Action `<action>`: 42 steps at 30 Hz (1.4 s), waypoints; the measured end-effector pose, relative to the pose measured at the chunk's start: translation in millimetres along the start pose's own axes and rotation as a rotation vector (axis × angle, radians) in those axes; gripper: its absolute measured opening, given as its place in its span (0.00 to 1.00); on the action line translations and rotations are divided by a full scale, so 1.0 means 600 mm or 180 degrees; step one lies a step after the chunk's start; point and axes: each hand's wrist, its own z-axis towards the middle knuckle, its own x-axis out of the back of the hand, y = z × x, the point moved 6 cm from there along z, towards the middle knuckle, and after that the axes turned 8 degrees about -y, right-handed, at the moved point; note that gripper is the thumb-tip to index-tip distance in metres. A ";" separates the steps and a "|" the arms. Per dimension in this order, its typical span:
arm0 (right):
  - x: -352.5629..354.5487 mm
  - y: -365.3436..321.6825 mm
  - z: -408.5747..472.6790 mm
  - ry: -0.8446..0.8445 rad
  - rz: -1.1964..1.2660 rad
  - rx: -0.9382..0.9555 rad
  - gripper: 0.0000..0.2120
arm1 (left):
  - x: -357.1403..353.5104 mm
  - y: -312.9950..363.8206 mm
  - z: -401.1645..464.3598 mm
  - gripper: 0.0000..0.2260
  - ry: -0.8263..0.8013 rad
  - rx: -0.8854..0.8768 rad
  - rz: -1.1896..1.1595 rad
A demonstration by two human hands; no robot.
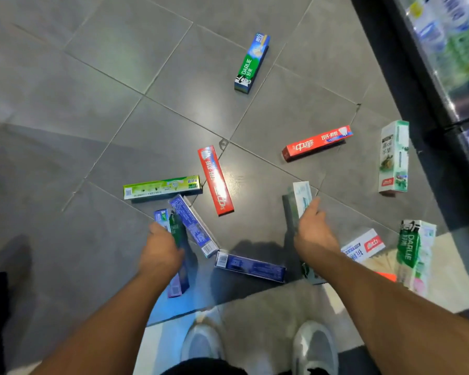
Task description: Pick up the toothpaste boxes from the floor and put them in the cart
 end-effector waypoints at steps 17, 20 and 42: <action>0.680 -0.045 -0.803 0.0697 -0.0845 0.0937 0.15 | 0.626 0.268 -0.838 0.17 0.0721 -0.1456 0.1249; 0.760 -0.020 -0.926 0.0821 -0.0702 0.0856 0.16 | 0.682 0.304 -0.948 0.18 0.0764 -0.1716 0.1488; 0.590 0.722 -1.505 0.1551 0.1585 -0.1777 0.20 | 0.139 0.498 -1.704 0.15 0.0251 -0.5298 0.4093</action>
